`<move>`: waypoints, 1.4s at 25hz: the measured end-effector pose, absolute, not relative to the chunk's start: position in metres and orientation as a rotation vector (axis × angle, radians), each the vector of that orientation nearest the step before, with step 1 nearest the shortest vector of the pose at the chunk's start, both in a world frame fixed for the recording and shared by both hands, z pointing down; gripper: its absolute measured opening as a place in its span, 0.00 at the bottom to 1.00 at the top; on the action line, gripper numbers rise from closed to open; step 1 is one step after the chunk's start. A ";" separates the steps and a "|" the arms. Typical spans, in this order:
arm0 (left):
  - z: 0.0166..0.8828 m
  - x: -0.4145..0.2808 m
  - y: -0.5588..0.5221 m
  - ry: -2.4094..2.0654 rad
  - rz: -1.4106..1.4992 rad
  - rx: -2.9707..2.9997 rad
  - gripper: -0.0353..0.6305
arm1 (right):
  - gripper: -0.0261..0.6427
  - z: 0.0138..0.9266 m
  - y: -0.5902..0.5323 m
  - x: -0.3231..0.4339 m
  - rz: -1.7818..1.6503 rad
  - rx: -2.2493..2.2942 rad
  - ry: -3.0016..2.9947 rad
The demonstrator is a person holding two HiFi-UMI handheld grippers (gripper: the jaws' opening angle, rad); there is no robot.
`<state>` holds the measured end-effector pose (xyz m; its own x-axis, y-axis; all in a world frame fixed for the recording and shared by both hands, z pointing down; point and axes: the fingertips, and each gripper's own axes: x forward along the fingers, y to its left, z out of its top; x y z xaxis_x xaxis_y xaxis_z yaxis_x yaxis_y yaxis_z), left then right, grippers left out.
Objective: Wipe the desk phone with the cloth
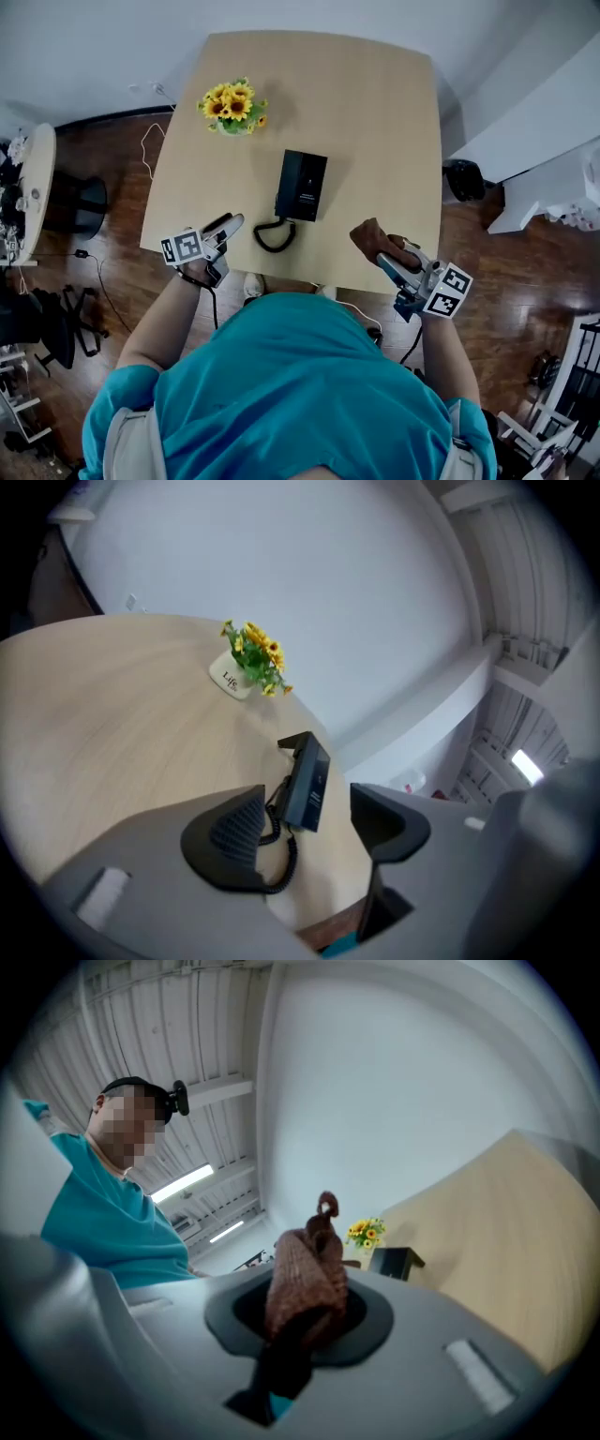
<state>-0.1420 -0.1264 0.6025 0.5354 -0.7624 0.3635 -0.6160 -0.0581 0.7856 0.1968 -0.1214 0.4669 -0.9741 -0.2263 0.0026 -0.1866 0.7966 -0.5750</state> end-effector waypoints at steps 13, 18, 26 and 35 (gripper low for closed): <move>0.509 -0.208 0.003 -0.912 -0.339 2.021 0.46 | 0.13 0.437 -0.011 0.071 -0.879 -0.470 2.755; 0.486 -0.229 0.064 -0.808 -0.394 2.051 0.44 | 0.13 0.421 0.060 0.039 -0.916 -0.551 2.653; 0.476 -0.232 0.142 -0.850 -0.456 2.046 0.43 | 0.13 0.399 0.132 0.070 -0.842 -0.606 2.669; 0.463 -0.123 0.249 -0.936 -0.488 1.994 0.42 | 0.13 0.419 0.239 0.152 -0.791 -0.511 2.821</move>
<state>-0.1226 0.2493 0.4633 0.6428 -0.7660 0.0093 -0.4311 -0.3517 0.8310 0.1515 0.2388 0.4186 -0.9274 -0.3678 -0.0676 -0.2790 0.8009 -0.5298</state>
